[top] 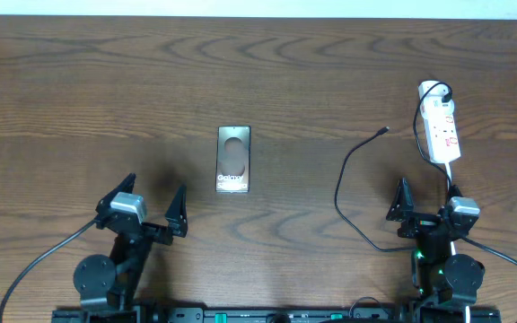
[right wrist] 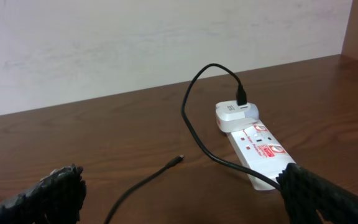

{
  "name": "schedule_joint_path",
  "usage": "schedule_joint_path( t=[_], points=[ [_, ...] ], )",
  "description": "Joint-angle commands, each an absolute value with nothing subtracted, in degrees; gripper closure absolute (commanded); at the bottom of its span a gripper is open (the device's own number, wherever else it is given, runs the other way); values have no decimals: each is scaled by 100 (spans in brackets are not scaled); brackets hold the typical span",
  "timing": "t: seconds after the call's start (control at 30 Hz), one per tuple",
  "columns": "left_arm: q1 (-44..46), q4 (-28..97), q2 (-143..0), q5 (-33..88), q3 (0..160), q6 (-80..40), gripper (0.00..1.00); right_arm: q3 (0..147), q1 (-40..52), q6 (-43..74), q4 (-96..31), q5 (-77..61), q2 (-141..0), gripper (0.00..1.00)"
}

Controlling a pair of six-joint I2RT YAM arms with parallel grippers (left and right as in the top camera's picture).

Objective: Plug charger to phone and switch on socket
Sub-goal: 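Move the left gripper forward over the silver phone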

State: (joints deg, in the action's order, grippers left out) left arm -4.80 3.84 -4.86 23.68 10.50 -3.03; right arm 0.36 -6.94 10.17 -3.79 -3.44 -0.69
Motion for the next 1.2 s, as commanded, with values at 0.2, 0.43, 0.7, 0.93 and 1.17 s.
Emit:
schedule_joint_path(
  t=[0.2, 0.43, 0.7, 0.93, 1.17],
  points=[
    [-502, 401, -2145, 2801, 2429, -373, 4, 30, -655, 978, -397, -399, -38, 1],
    [-390, 633, -3474, 3369, 3798, -379, 4, 30, -655, 978, -397, -399, -38, 1],
    [311, 884, -4289, 2928, 4932, -395, 4, 30, -655, 978, -397, -399, -38, 1],
    [1192, 2018, -5277, 1868, 6031, -392, 4, 30, -655, 978, -397, -401, -38, 1],
    [2082, 3326, -6405, 462, 6928, -392, 4, 30, -655, 978, -397, -399, -38, 1]
  ],
)
